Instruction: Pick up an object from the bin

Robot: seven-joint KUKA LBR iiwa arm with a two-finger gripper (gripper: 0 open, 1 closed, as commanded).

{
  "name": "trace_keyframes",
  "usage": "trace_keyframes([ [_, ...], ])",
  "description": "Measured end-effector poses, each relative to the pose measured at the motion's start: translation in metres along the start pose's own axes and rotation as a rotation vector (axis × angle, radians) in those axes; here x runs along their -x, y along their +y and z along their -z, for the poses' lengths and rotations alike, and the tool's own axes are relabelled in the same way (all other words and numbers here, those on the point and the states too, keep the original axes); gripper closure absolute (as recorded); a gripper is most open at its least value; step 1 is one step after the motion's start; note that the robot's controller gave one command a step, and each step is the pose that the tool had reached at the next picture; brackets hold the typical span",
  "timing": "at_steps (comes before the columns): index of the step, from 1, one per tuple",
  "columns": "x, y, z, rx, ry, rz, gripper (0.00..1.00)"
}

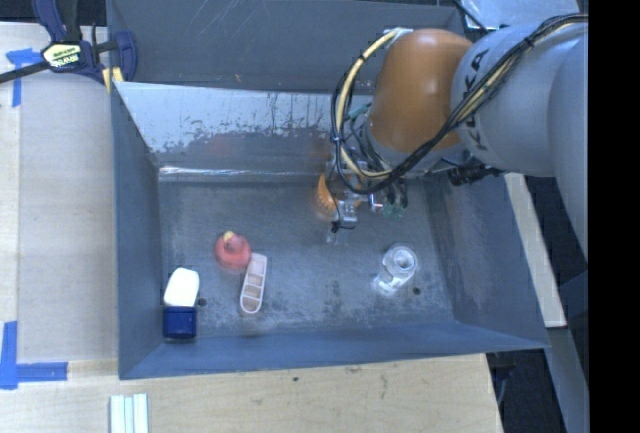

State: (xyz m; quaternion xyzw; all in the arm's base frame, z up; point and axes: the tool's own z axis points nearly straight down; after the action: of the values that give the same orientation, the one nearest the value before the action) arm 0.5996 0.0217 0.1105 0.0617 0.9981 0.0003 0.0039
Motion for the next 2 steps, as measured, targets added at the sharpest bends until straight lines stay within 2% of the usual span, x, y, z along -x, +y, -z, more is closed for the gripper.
trace_keyframes([
  [1, 0.0025, -0.0573, -0.0386, -0.001, -0.005, 0.102, 1.00],
  [2, 0.0025, -0.0573, -0.0386, -0.001, -0.004, 0.102, 1.00],
])
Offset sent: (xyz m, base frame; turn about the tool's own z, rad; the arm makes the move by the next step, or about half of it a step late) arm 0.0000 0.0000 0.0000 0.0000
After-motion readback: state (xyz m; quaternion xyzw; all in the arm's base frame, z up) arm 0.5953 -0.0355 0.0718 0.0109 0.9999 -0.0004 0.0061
